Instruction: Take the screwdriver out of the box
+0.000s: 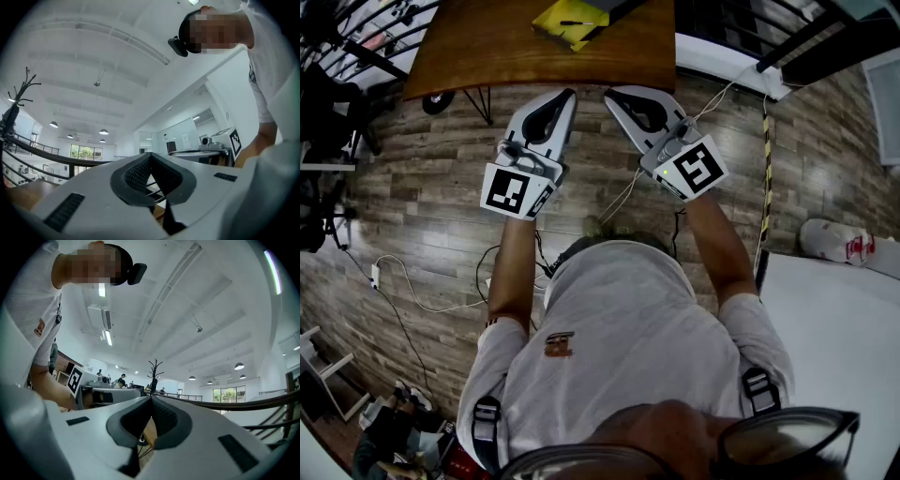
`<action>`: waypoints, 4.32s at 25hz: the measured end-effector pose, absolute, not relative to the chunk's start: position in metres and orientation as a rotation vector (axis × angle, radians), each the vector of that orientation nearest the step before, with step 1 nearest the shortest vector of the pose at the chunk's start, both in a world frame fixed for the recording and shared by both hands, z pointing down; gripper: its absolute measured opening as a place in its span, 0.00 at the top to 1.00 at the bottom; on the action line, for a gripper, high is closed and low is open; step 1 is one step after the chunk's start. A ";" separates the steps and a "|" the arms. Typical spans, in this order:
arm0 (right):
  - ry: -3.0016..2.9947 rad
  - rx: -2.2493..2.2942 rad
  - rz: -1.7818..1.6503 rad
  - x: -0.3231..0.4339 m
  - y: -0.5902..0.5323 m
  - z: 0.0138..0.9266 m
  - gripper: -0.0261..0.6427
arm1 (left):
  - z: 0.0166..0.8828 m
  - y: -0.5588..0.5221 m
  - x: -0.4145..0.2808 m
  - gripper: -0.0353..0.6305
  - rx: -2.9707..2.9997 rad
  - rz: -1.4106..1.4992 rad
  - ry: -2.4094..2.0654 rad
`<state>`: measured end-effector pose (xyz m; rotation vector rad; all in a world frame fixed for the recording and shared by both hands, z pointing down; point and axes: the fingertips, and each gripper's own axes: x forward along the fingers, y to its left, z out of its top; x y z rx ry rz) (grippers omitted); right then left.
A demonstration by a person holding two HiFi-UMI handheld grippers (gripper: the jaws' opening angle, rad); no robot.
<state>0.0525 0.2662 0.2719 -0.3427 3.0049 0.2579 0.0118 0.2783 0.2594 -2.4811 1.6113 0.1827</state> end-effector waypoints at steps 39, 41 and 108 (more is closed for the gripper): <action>2.981 -0.507 0.212 -0.019 0.237 0.290 0.91 | 0.276 0.253 -0.089 0.92 -2.516 0.212 1.557; 2.978 -0.509 0.212 -0.020 0.226 0.291 0.91 | 0.278 0.243 -0.091 0.92 -2.516 0.208 1.554; 3.063 -0.518 0.065 -0.074 -0.230 0.344 0.91 | 0.445 -0.243 -0.179 0.91 -2.636 -0.912 1.261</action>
